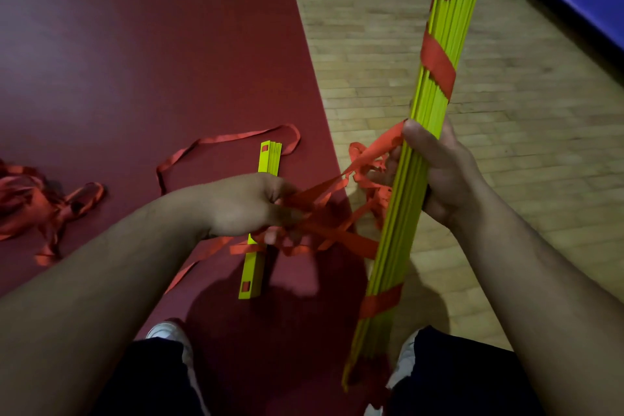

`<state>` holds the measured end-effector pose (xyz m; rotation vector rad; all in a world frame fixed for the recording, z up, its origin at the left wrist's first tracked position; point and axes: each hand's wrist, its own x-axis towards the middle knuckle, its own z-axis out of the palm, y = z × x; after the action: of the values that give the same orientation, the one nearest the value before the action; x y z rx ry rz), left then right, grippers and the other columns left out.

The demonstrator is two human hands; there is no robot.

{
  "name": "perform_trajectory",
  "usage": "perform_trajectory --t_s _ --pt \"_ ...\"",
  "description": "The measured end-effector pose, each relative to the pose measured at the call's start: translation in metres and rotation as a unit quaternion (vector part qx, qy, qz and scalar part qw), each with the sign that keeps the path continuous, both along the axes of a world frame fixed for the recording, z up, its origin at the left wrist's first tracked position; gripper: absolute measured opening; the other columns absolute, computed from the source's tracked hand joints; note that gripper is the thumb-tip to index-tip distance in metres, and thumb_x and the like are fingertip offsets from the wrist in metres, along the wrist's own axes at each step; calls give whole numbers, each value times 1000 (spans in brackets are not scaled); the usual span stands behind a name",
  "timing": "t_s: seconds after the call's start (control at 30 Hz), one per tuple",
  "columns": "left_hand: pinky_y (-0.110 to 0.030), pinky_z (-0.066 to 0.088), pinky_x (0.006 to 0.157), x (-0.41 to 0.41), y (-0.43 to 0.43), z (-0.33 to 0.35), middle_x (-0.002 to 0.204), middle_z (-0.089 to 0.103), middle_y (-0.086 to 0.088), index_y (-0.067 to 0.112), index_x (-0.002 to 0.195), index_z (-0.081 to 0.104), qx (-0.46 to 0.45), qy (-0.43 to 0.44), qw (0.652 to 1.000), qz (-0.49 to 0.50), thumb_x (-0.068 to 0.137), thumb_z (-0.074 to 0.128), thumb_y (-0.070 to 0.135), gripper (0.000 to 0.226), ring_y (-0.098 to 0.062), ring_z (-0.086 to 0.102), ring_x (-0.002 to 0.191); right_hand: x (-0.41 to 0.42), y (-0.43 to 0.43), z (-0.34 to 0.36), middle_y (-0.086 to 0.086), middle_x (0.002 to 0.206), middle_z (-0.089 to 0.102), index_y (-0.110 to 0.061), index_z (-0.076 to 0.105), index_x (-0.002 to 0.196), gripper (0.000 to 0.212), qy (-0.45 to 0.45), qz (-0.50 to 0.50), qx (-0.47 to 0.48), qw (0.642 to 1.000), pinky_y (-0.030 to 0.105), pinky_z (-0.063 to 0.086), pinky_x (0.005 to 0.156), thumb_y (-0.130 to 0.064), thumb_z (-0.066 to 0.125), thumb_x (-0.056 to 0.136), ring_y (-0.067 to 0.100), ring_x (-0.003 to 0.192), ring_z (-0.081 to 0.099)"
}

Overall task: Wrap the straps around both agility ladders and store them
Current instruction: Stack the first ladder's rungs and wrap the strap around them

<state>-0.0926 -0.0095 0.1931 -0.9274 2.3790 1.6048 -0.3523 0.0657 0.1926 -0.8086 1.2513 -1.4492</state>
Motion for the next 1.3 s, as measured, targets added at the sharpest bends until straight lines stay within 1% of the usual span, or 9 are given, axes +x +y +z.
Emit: perform_trajectory --t_s 0.2,0.37,0.43,0.53,0.67,0.73,0.83,1.07,1.3 --pt "-27 35 54 -6 4 -6 70 64 -5 14 102 71 9 10 996 83 103 48 13 22 -12 44 51 2 1 -2 11 77 56 -13 44 122 40 56 -40 39 997 35 51 50 -25 69 93 22 56 59" --pt "-24 40 52 -9 5 -8 48 54 2 10 72 60 -64 -59 992 96 104 36 45 54 -11 45 44 4 -4 3 21 87 54 1 50 118 46 -4 -25 88 996 38 50 62 -38 51 92 32 72 55" --pt "-18 36 47 -6 1 -11 43 50 7 5 82 64 -85 -47 990 105 105 39 39 48 -6 40 40 -1 -3 -1 9 87 66 -9 50 127 30 -8 -19 76 997 39 56 65 -27 49 104 23 77 65" --pt "-16 35 46 -4 -4 -11 44 52 9 16 91 69 -111 -14 988 108 103 49 30 28 -1 43 39 1 3 0 5 83 71 -7 54 127 45 22 -4 65 998 39 60 67 -30 62 89 20 74 69" --pt "-16 35 48 -4 -7 -10 50 53 13 27 86 68 -145 24 981 125 101 55 28 20 -1 45 44 3 1 -3 28 107 69 -7 62 110 36 75 -28 86 993 63 55 89 -26 76 83 45 95 68" --pt "-17 33 46 -5 -4 -10 51 48 8 25 89 69 -131 45 982 127 103 52 26 22 -4 40 43 2 0 -7 23 103 70 -16 62 105 31 96 -65 84 990 68 53 86 -23 81 81 52 101 66" --pt "-25 38 50 -7 0 -10 59 51 -5 26 90 68 -111 67 984 119 104 48 24 24 -10 44 48 7 0 -13 18 101 70 -30 64 95 32 123 -93 79 985 67 56 79 -34 82 69 47 97 69" --pt "-32 48 63 -20 21 -17 79 71 2 19 102 68 -256 54 965 35 89 67 38 23 -6 63 68 23 -3 -18 -20 73 67 -28 58 94 32 221 -172 39 959 51 60 76 -21 83 75 16 78 70" --pt "-37 48 58 -20 23 -21 73 69 3 21 102 68 -285 81 954 39 82 67 47 33 -8 62 61 20 -1 -19 -7 77 68 -24 58 92 33 192 -242 30 950 50 60 73 -19 83 71 20 75 70"
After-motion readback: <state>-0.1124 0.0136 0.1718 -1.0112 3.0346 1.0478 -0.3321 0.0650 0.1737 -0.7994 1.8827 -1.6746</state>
